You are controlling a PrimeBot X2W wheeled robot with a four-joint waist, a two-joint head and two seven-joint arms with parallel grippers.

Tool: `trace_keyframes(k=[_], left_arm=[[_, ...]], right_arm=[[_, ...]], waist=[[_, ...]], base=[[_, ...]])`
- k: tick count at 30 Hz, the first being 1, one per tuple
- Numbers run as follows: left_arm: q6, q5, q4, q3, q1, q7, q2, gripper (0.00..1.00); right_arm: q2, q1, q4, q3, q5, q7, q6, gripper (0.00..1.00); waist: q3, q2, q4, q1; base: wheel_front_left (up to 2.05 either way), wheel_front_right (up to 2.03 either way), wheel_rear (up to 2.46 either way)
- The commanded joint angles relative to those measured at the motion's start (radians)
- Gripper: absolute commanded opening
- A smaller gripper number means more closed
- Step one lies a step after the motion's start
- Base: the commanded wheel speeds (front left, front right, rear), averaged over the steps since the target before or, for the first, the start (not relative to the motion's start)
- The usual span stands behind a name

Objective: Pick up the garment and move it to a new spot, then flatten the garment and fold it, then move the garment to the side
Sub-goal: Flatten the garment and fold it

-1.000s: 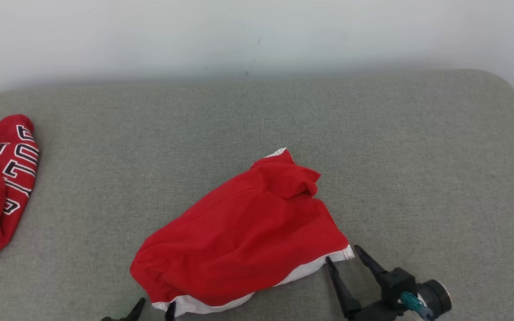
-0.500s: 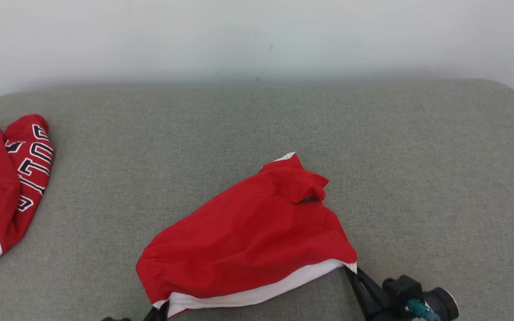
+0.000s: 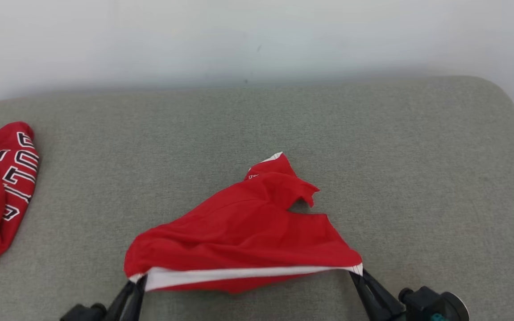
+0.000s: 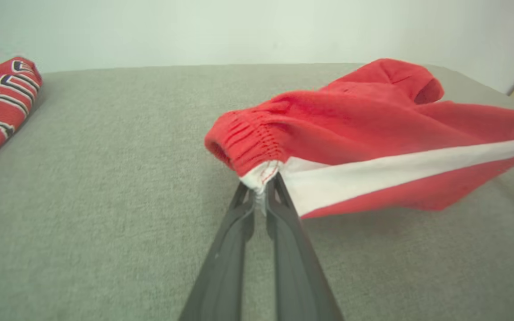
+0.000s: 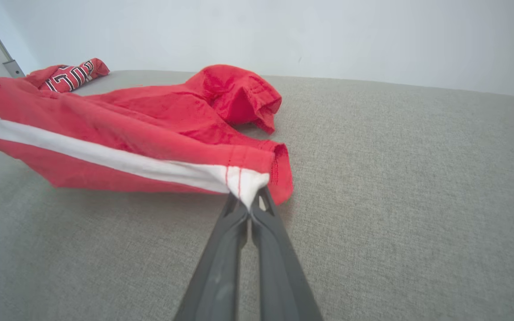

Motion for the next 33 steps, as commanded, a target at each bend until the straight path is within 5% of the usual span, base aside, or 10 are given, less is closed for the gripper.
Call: trace_keyframes(k=[1,9,17,28,33], left_arm=[[0.002,0.016,-0.018,0.000,-0.026,-0.003,0.015,0.00],[0.003,-0.018,-0.066,-0.165,-0.333,0.029,0.166,0.00],[0.003,-0.241,-0.064,-0.346,-0.912,0.219,0.301,0.00],[0.003,-0.432,0.115,-0.478,-1.577,0.344,0.292,0.00],[0.003,-0.462,0.211,-0.539,-1.789,0.335,0.262,0.00]], right_arm=[[-0.005,-0.011,-0.018,0.002,0.023,-0.001,-0.002,0.00],[-0.044,-0.197,-0.027,0.068,0.178,-0.001,-0.002,0.00],[-0.076,-0.728,0.058,0.140,0.421,0.125,-0.002,0.00],[-0.032,-1.365,0.265,0.030,0.656,0.275,-0.002,0.00],[-0.013,-1.591,0.407,-0.020,0.646,0.270,-0.002,0.00]], waist=[[0.002,0.0000,-0.016,0.0000],[0.031,0.0000,-0.066,0.0000],[0.219,0.0000,-0.127,0.0000],[0.454,0.0000,-0.169,0.0000],[0.536,0.0000,-0.172,0.0000]], base=[[0.00,0.00,0.00],[0.00,0.00,0.00],[0.00,0.00,0.00],[0.00,0.00,0.00],[0.00,0.00,0.00]])
